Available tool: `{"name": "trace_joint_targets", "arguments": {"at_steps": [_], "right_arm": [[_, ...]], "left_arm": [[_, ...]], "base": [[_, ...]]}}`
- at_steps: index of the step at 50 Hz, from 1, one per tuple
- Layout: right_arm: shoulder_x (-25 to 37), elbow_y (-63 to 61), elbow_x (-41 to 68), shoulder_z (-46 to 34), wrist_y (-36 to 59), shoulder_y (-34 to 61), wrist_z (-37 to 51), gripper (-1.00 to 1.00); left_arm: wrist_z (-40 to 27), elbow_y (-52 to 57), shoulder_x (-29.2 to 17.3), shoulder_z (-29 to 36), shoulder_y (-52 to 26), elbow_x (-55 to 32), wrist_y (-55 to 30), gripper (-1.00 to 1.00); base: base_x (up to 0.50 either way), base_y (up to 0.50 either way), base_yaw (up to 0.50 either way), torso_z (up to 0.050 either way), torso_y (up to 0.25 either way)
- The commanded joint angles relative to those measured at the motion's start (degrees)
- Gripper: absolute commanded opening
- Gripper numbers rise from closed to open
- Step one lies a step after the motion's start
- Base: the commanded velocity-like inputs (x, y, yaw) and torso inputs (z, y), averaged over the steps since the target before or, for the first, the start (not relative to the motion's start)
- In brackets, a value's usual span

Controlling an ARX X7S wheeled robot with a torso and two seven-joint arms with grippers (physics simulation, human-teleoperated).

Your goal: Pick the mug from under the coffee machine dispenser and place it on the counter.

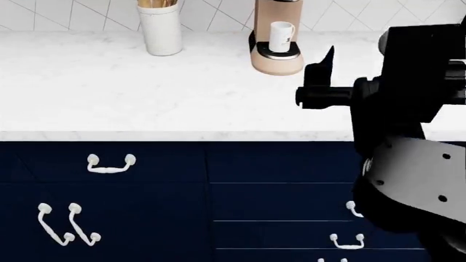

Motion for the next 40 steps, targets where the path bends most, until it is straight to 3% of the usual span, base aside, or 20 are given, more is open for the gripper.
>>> {"name": "trace_joint_targets", "arguments": {"at_steps": [1,10,21,29,40], "right_arm": [[8.49,16.38,33.87,-20.68,0.72,36.38,14.76,1.0],[4.84,27.42,29.16,-27.33,9.89,43.06,10.45,1.0],[8.87,23.43,23.57,-25.68,2.01,32.59,0.78,1.0],[11.5,21.61,23.97,-24.49,-0.28,29.68,-0.29,1.0],[14.97,19.68,24.41,-21.8,-6.24,23.93,-1.59,1.0]], "left_arm": [[-0.26,0.12,-0.23,0.38,-0.2,0.36,-0.12,1.0],[-0.52,0.38,-0.63,0.23,0.04,0.42,0.02,1.0],[-0.72,0.44,-0.85,0.41,0.17,0.82,0.19,1.0],[-0.78,0.37,-0.87,0.38,0.42,0.9,0.54,1.0],[-1.12,0.22,-1.11,0.75,0.19,1.27,0.52,1.0]], "base": [[0.0,0.0,0.0,0.0,0.0],[0.0,0.0,0.0,0.0,0.0],[0.27,0.0,0.0,0.0,0.0],[0.5,-0.02,0.0,0.0,0.0],[0.48,-0.34,0.0,0.0,0.0]]}}
